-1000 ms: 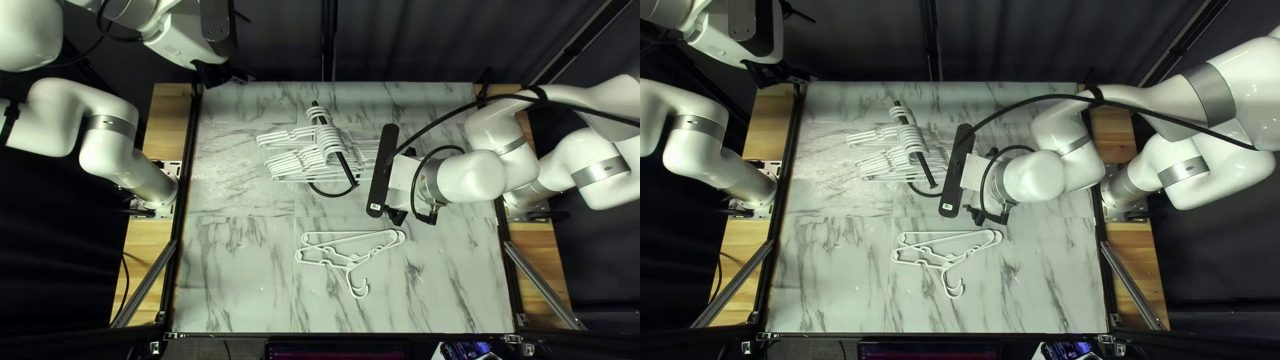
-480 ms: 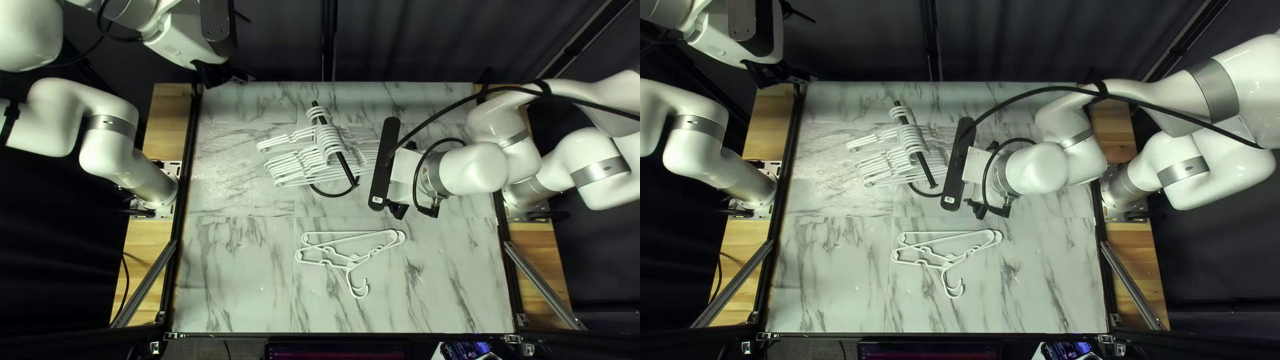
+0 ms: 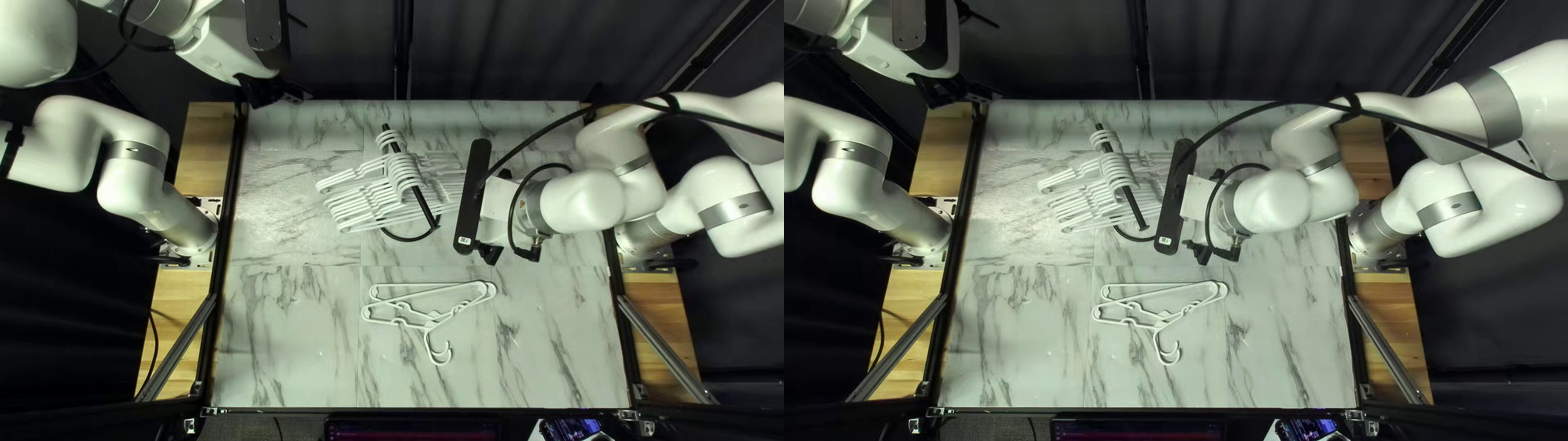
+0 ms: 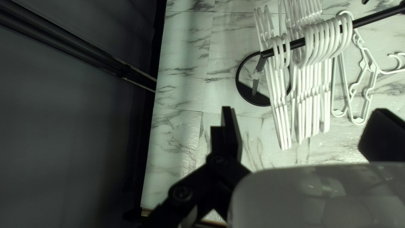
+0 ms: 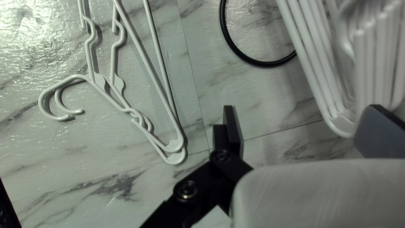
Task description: Remove hangers from rack and place onto table
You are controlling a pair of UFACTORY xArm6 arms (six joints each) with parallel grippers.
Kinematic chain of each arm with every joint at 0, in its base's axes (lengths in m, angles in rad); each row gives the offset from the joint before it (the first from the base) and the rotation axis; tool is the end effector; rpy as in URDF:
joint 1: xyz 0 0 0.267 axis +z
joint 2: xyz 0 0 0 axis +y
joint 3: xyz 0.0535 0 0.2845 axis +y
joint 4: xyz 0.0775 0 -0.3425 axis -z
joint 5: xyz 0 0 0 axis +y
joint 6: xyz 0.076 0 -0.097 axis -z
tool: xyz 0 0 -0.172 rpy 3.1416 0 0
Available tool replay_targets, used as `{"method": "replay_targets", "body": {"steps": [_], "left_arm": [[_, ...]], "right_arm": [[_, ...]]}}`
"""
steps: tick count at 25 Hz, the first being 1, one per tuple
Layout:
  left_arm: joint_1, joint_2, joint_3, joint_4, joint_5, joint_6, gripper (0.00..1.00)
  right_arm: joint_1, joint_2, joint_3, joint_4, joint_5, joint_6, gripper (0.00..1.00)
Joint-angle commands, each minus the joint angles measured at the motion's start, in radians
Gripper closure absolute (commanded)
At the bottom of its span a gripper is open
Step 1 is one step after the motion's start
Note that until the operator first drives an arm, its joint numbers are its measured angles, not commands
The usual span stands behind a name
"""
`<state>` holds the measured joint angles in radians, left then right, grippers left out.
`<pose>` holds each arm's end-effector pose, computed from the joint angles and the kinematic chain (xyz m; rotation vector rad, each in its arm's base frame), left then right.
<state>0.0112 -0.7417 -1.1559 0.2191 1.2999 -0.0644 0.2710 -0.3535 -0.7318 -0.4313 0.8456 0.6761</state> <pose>0.3585 0.0559 0.5221 -2.8034 -0.1151 -0.8727 0.4359 0.0556 0.2301 2.8751 -0.2237 0.5434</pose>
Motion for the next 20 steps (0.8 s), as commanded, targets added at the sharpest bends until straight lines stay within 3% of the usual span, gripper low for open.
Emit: {"method": "replay_targets", "body": {"steps": [1, 10, 20], "left_arm": [[0.0, 0.0, 0.0, 0.0, 0.0, 0.0, 0.0], [0.0, 0.0, 0.0, 0.0, 0.0, 0.0, 0.0], [0.0, 0.0, 0.0, 0.0, 0.0, 0.0, 0.0]], "right_arm": [[0.001, -0.021, 0.0, 0.007, 0.02, -0.032, 0.0], [-0.014, -0.003, -0.014, 0.02, 0.002, -0.238, 0.0], [-0.004, 0.001, -0.019, 0.001, 0.01, -0.247, 0.0]]}}
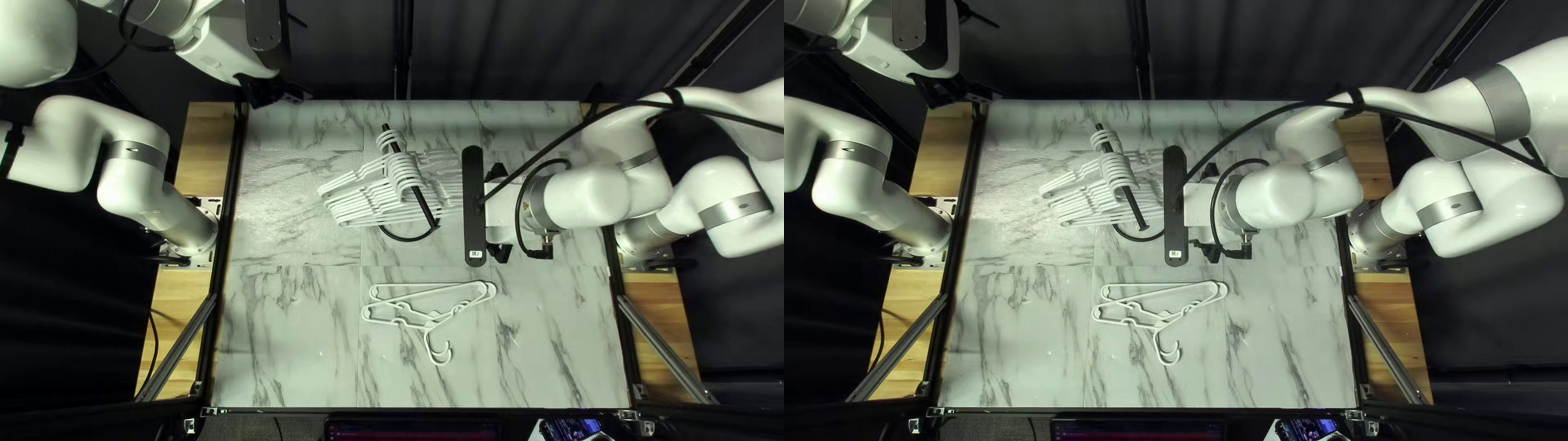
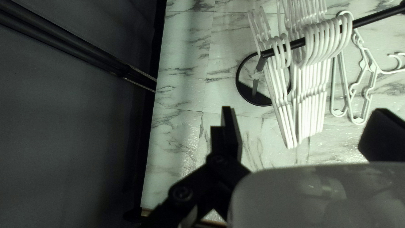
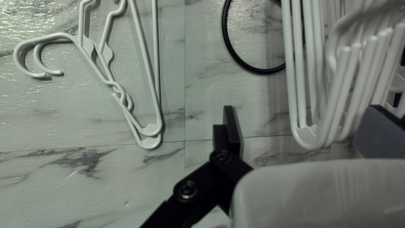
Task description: Remove hangers from rack and place onto table
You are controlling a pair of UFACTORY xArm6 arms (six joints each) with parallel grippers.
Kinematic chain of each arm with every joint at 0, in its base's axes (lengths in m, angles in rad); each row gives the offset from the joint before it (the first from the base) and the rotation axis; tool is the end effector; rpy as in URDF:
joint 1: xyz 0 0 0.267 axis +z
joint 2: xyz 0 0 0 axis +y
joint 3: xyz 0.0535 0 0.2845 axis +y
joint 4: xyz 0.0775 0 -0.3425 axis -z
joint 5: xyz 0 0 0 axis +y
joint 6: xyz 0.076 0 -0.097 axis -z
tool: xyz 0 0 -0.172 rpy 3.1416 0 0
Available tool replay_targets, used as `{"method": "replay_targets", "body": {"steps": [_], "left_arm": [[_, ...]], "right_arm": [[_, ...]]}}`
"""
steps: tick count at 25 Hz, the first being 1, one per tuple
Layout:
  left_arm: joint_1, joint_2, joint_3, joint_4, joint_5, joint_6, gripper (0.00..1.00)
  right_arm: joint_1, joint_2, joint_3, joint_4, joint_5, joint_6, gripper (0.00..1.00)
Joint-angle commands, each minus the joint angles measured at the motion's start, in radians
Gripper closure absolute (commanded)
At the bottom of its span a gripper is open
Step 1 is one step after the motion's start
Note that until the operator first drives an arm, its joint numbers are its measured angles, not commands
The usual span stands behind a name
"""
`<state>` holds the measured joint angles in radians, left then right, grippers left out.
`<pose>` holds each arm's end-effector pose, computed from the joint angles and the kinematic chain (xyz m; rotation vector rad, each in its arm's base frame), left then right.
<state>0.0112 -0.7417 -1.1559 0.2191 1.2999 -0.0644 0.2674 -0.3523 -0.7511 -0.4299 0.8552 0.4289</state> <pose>0.3585 0.0559 0.5221 -2.8034 -0.1151 -0.8727 0.4400 0.0544 0.2377 2.8433 0.1176 0.5072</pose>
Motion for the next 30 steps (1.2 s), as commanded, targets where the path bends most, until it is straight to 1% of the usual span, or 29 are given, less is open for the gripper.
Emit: {"method": "replay_targets", "body": {"steps": [1, 2, 5, 12, 19, 30], "left_arm": [[0.0, 0.0, 0.0, 0.0, 0.0, 0.0, 0.0], [0.0, 0.0, 0.0, 0.0, 0.0, 0.0, 0.0], [0.0, 0.0, 0.0, 0.0, 0.0, 0.0, 0.0], [0.0, 0.0, 0.0, 0.0, 0.0, 0.0, 0.0], [0.0, 0.0, 0.0, 0.0, 0.0, 0.0, 0.0], [0.0, 0.0, 0.0, 0.0, 0.0, 0.0, 0.0]], "right_arm": [[-0.001, -0.006, 0.004, 0.008, 0.0, -0.015, 0.0], [-0.015, 0.0, 0.002, 0.039, -0.018, -0.058, 0.0], [-0.029, 0.014, -0.012, 0.088, -0.028, -0.116, 0.0], [-0.041, 0.022, -0.02, 0.153, -0.023, -0.164, 0.0], [-0.053, 0.034, -0.02, 0.184, -0.032, -0.189, 0.0], [-0.063, 0.05, -0.015, 0.205, -0.053, -0.211, 0.0]]}}
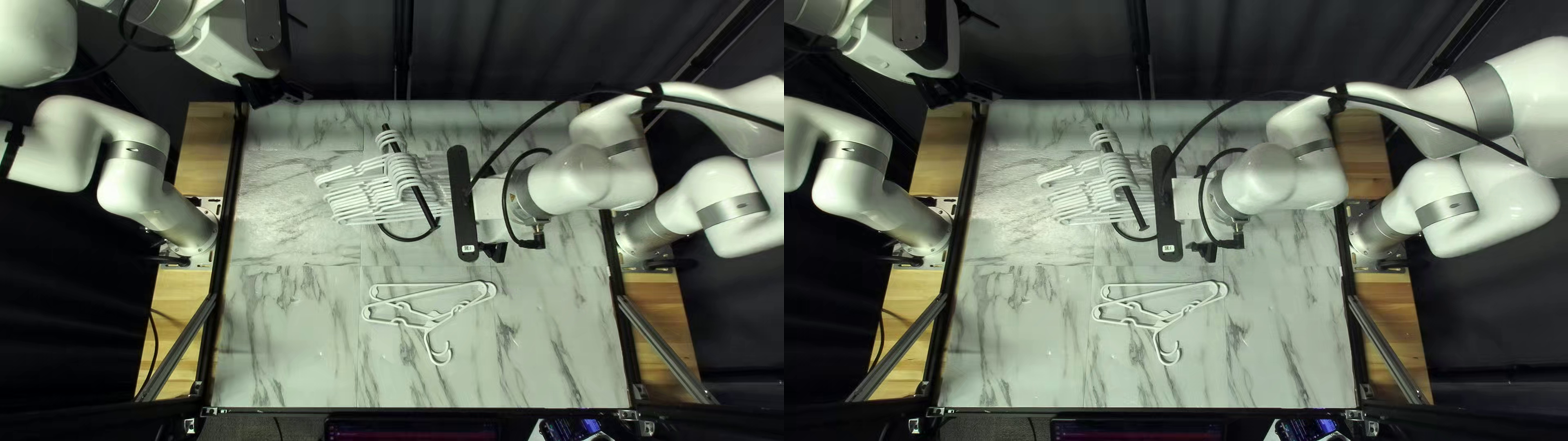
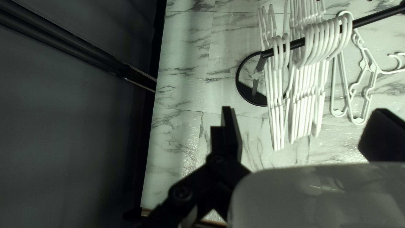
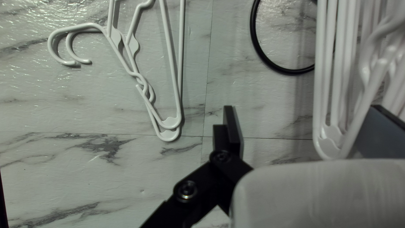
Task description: Remove hangers from rack and place onto table
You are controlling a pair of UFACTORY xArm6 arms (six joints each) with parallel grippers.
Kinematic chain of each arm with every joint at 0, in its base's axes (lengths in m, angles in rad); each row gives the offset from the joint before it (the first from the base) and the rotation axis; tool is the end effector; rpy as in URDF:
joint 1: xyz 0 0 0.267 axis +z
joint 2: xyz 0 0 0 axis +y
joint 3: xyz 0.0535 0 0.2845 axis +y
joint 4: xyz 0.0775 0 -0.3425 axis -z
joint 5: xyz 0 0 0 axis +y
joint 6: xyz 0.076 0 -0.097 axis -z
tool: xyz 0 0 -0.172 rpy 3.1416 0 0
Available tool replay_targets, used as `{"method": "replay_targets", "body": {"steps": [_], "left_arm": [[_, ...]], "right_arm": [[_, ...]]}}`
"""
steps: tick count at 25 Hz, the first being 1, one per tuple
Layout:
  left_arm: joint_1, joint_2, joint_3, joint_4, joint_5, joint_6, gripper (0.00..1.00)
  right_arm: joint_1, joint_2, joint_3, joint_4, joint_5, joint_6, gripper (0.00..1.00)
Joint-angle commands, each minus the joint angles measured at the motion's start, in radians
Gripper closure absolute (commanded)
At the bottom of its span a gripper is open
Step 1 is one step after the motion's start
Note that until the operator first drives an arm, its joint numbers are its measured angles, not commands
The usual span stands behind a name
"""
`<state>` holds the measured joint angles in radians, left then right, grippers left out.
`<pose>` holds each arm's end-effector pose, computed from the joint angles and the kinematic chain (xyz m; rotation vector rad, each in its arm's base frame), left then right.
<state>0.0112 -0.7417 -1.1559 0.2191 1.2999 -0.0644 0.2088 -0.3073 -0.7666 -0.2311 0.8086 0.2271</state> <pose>0.3585 0.0559 0.5221 -2.8034 -0.1151 -0.8727 0.4456 0.0612 0.2229 2.9775 0.1779 0.4486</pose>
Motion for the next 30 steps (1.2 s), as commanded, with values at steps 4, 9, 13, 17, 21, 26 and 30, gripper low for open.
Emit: {"method": "replay_targets", "body": {"steps": [4, 9, 13, 17, 21, 26, 30], "left_arm": [[0.0, 0.0, 0.0, 0.0, 0.0, 0.0, 0.0], [0.0, 0.0, 0.0, 0.0, 0.0, 0.0, 0.0], [0.0, 0.0, 0.0, 0.0, 0.0, 0.0, 0.0], [0.0, 0.0, 0.0, 0.0, 0.0, 0.0, 0.0], [0.0, 0.0, 0.0, 0.0, 0.0, 0.0, 0.0], [0.0, 0.0, 0.0, 0.0, 0.0, 0.0, 0.0], [0.0, 0.0, 0.0, 0.0, 0.0, 0.0, 0.0]], "right_arm": [[-0.003, 0.011, -0.001, 0.008, -0.01, -0.012, 0.0], [0.001, 0.011, -0.002, 0.003, -0.01, -0.007, 0.35], [0.004, 0.009, -0.003, -0.005, -0.007, 0.0, 1.0], [0.002, 0.001, 0.0, -0.011, -0.005, 0.005, 1.0], [0.003, -0.001, -0.007, -0.018, 0.002, 0.011, 1.0], [0.027, -0.013, -0.03, -0.041, 0.039, 0.048, 1.0], [0.081, -0.019, -0.052, -0.08, 0.073, 0.123, 1.0]]}}
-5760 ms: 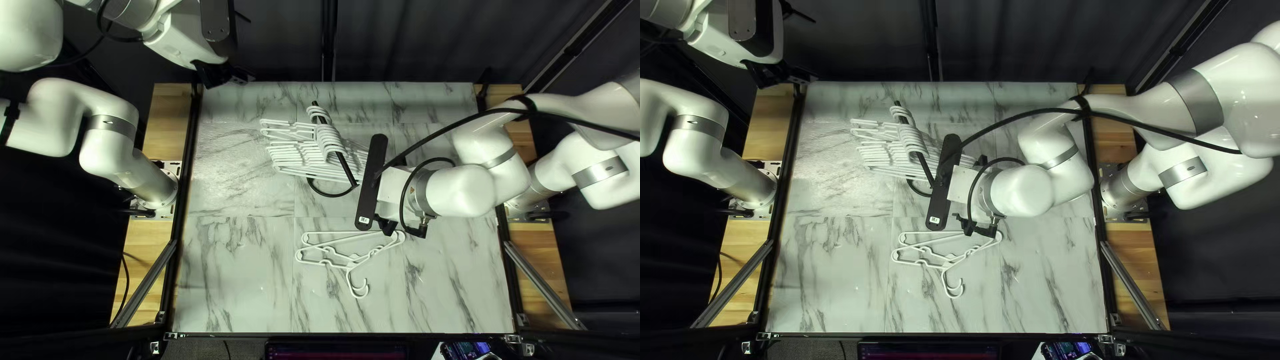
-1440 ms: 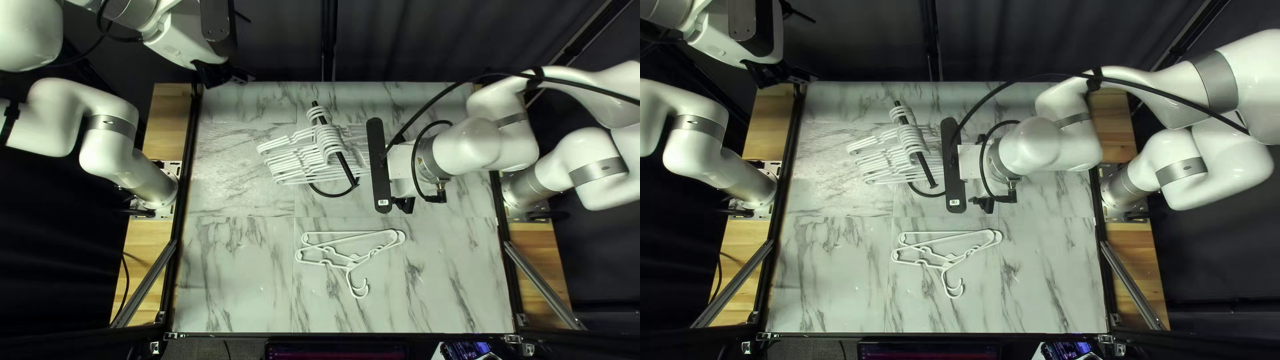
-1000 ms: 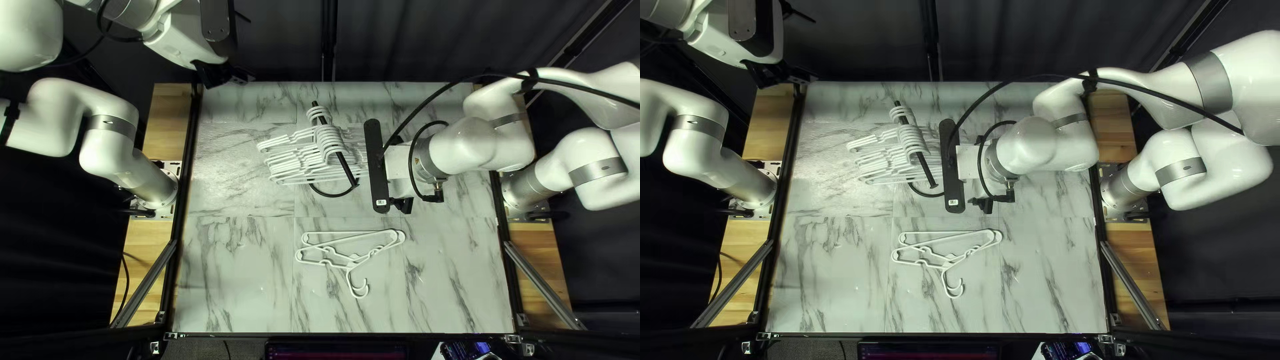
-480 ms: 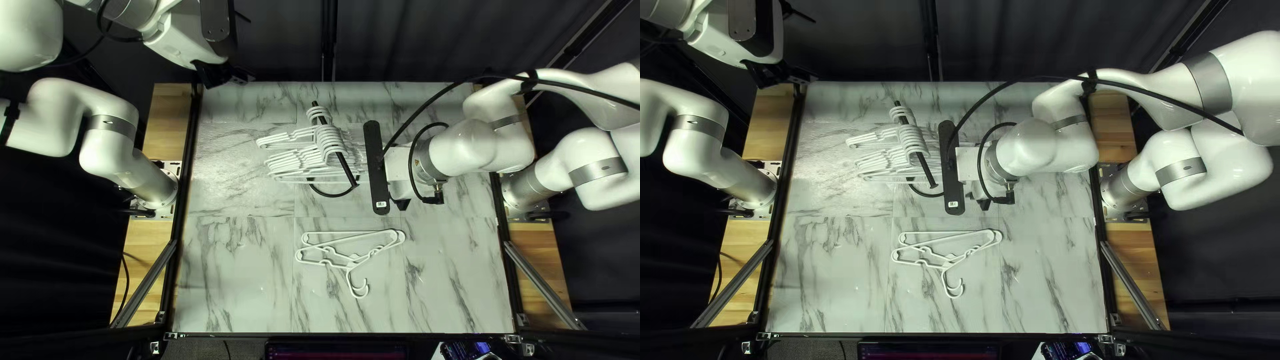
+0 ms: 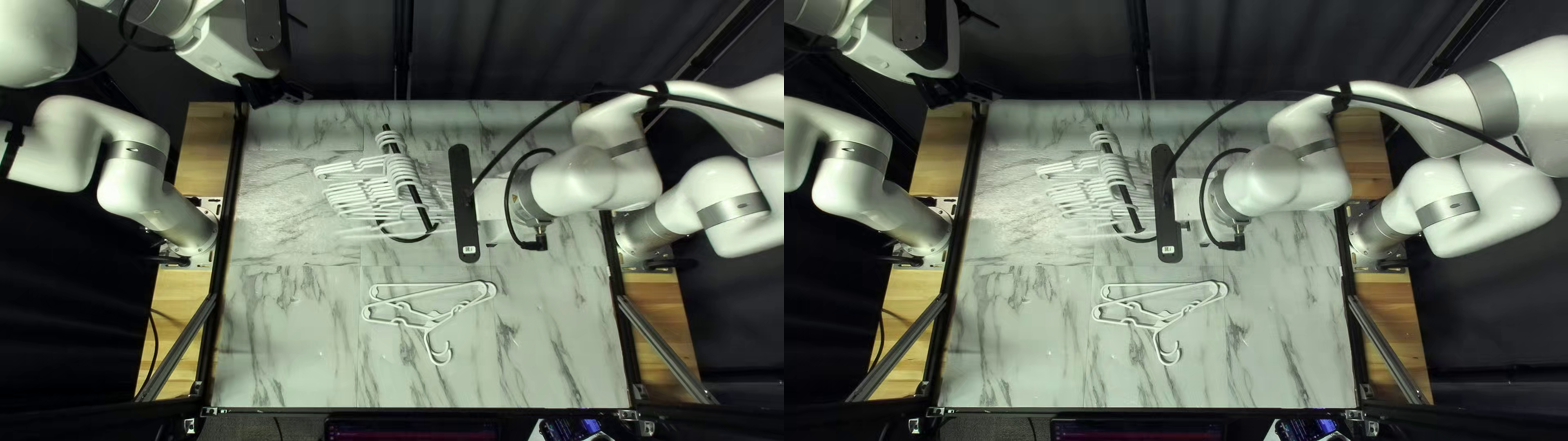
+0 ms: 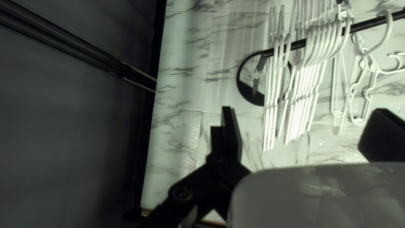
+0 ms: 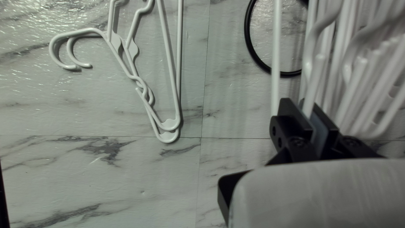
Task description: Remove hangers from rack and place onto table
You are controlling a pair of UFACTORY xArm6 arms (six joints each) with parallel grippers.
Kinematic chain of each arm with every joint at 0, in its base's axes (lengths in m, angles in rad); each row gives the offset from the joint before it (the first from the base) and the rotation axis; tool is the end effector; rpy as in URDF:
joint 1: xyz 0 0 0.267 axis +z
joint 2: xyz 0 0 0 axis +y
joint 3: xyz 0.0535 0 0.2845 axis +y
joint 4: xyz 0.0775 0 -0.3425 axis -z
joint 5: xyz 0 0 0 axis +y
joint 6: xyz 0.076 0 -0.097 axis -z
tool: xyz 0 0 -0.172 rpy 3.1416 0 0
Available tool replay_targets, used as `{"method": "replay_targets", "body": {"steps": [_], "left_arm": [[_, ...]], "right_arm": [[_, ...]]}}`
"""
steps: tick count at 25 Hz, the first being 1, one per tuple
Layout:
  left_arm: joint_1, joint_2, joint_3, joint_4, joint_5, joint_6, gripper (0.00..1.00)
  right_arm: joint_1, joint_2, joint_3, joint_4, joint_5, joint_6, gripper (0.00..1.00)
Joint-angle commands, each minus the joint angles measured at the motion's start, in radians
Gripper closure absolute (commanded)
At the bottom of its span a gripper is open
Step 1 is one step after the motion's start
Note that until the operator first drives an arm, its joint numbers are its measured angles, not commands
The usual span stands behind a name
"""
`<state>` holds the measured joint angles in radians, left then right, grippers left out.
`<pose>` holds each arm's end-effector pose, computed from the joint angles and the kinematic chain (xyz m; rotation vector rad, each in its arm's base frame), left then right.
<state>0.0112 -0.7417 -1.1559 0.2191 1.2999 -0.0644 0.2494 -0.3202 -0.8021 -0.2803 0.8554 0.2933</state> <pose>0.3585 0.0559 0.5221 -2.8034 -0.1151 -0.8727 0.4468 0.0701 0.2412 2.9447 0.1655 0.4740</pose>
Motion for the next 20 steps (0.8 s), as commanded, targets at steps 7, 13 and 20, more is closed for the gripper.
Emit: {"method": "replay_targets", "body": {"steps": [7, 13, 20], "left_arm": [[0.0, 0.0, 0.0, 0.0, 0.0, 0.0, 0.0], [0.0, 0.0, 0.0, 0.0, 0.0, 0.0, 0.0], [0.0, 0.0, 0.0, 0.0, 0.0, 0.0, 0.0]], "right_arm": [[0.171, 0.02, -0.04, -0.139, 0.059, 0.205, 1.0], [0.309, 0.09, -0.021, -0.318, 0.03, 0.343, 1.0], [0.338, 0.108, -0.003, -0.372, 0.028, 0.403, 1.0]]}}
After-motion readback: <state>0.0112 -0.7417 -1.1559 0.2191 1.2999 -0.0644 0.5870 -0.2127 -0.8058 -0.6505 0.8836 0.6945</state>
